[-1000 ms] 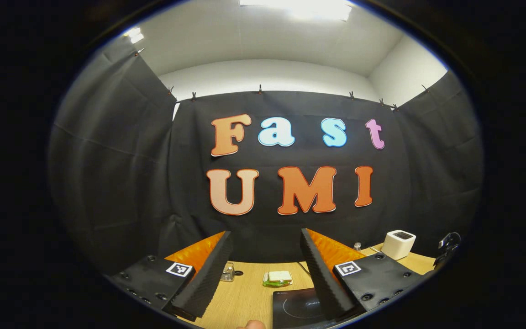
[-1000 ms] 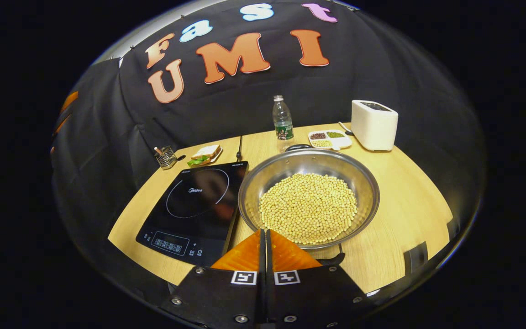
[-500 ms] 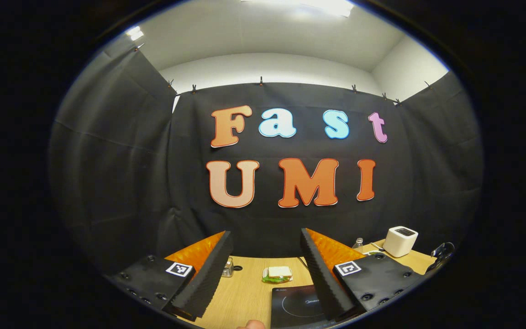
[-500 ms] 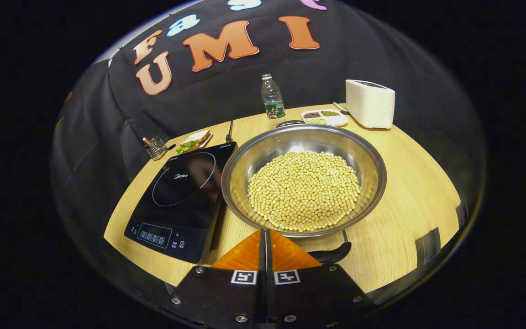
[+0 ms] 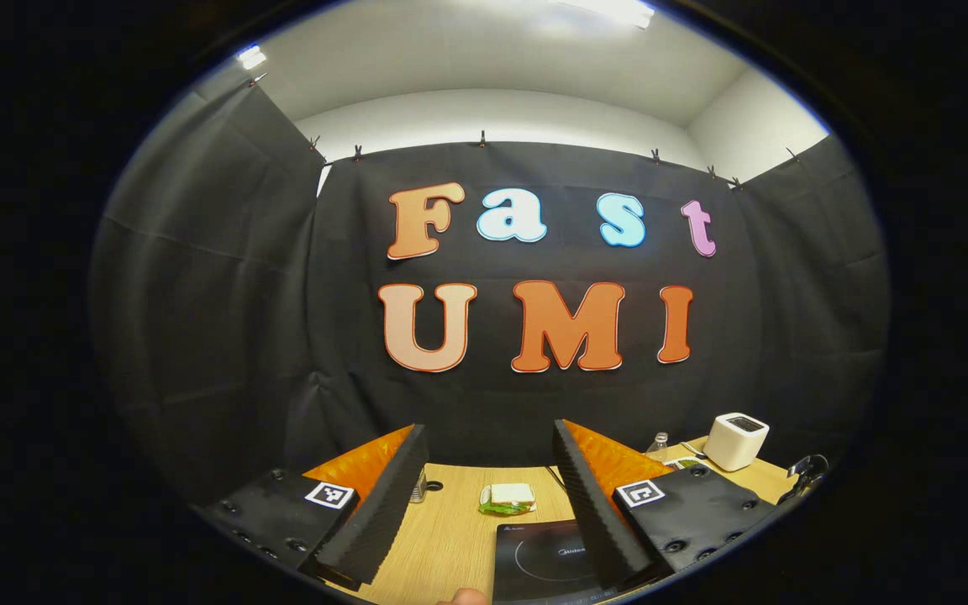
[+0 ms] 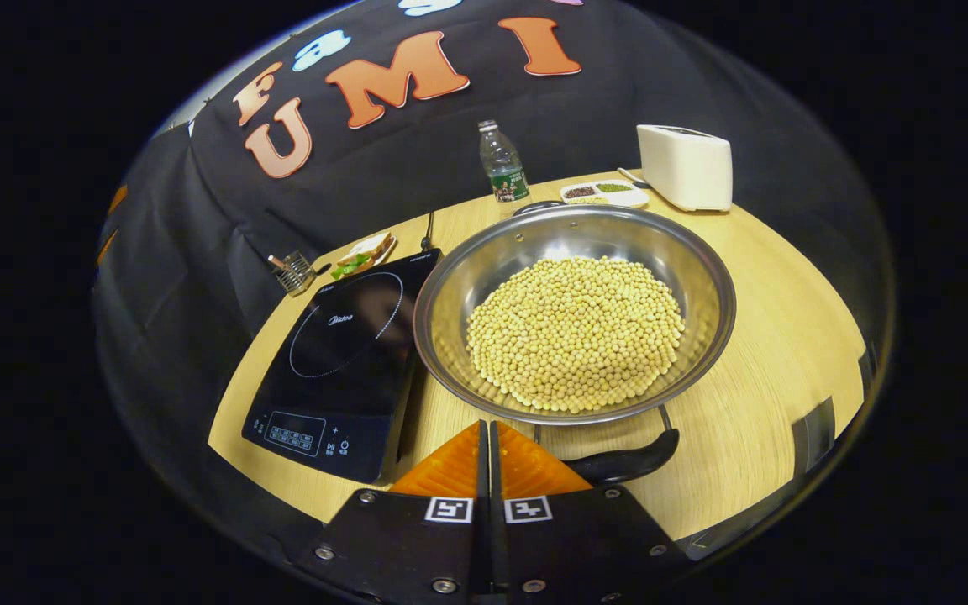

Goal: First push the handle of the pot to place it horizontally, then grasp the pot with both hands and set it on the induction cooktop.

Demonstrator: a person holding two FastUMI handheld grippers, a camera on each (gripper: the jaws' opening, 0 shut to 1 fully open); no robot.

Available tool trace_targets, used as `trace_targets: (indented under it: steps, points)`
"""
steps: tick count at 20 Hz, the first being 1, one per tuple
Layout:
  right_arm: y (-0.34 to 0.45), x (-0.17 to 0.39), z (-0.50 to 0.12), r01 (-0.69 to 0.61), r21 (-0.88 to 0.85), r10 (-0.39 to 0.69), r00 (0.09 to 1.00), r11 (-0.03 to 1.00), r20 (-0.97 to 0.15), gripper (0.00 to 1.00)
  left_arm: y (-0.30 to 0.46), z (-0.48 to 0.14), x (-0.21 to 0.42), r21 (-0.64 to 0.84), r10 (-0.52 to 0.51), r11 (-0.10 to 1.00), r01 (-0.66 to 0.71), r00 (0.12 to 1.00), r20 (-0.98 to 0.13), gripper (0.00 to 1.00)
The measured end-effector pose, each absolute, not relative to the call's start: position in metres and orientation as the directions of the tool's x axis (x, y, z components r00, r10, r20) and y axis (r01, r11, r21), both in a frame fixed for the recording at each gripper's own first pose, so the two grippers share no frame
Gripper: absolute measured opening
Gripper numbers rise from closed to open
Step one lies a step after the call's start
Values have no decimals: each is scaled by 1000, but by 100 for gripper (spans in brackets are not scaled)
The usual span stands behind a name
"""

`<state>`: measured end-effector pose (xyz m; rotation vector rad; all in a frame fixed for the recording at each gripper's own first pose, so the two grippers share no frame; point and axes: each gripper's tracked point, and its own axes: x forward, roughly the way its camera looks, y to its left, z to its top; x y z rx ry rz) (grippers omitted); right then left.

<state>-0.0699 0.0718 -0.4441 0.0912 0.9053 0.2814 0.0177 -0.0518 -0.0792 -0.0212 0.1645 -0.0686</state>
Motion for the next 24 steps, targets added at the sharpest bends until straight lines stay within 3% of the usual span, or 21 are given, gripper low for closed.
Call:
trace_targets:
  steps: [24]
  points:
    - [0, -53, -443, -24, 172, 148, 634, 985, -759, 0, -78, -73, 8, -42, -122, 992, 117, 980, -159, 98]
